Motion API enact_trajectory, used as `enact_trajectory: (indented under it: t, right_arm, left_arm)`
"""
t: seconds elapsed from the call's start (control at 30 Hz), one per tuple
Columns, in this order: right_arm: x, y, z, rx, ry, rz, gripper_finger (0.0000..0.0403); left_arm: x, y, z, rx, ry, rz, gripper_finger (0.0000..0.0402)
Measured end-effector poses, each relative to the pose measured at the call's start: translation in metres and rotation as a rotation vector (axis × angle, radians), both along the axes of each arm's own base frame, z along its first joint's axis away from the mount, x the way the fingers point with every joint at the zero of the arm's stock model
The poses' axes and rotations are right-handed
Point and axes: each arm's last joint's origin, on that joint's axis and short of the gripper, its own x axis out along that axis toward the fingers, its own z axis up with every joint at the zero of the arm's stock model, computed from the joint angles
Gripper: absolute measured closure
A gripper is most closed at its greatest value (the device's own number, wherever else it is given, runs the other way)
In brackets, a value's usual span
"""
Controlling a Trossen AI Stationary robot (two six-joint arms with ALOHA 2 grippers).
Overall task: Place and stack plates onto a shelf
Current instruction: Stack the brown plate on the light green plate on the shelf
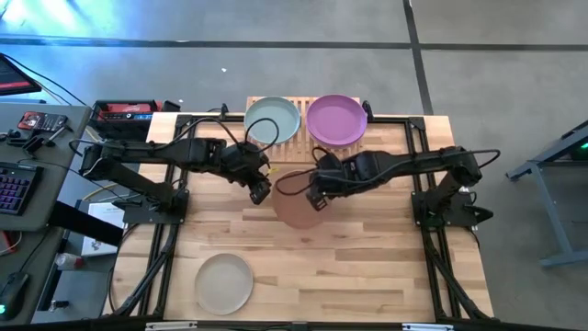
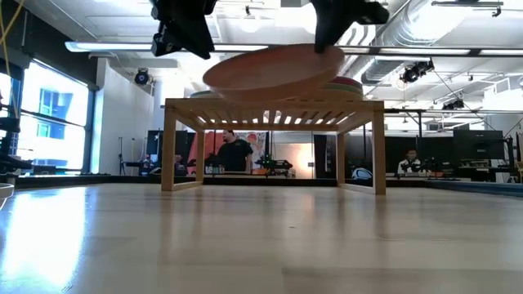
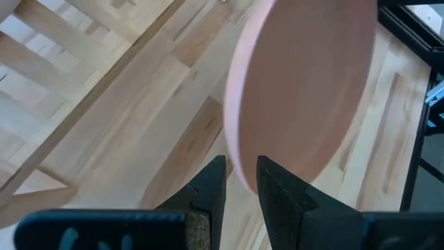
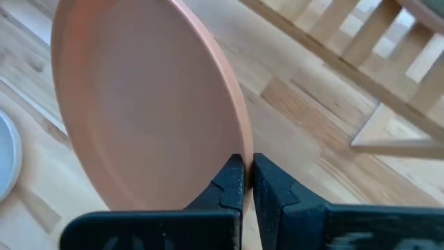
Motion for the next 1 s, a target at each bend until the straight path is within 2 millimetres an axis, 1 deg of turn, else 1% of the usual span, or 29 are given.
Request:
enact_trajectory:
  t: [0.2, 0.63, 0.87, 1.0]
  right_arm:
    - [0.006, -0.006, 0.002, -0.002, -0.045, 0.029, 0.0403]
    - [0.008, -0.005, 0.002, 0.012, -0.056, 0.059, 0.0403]
    - [0.012, -0.004, 0.006, 0.001, -0.113, 0.079, 0.0403]
    - [0.011, -0.004, 0.005, 0.008, -0.102, 0.083, 0.0403]
  left_arm:
    - [0.000, 0.000, 0.000, 0.000, -0.001, 0.000, 0.0332]
    - [0.000, 0.001, 0.000, 0.021, 0.001, 0.026, 0.0332]
    - [0.000, 0.001, 0.000, 0.022, 0.002, 0.026, 0.0332]
    - [0.000, 0.001, 0.000, 0.031, 0.003, 0.014, 0.0343]
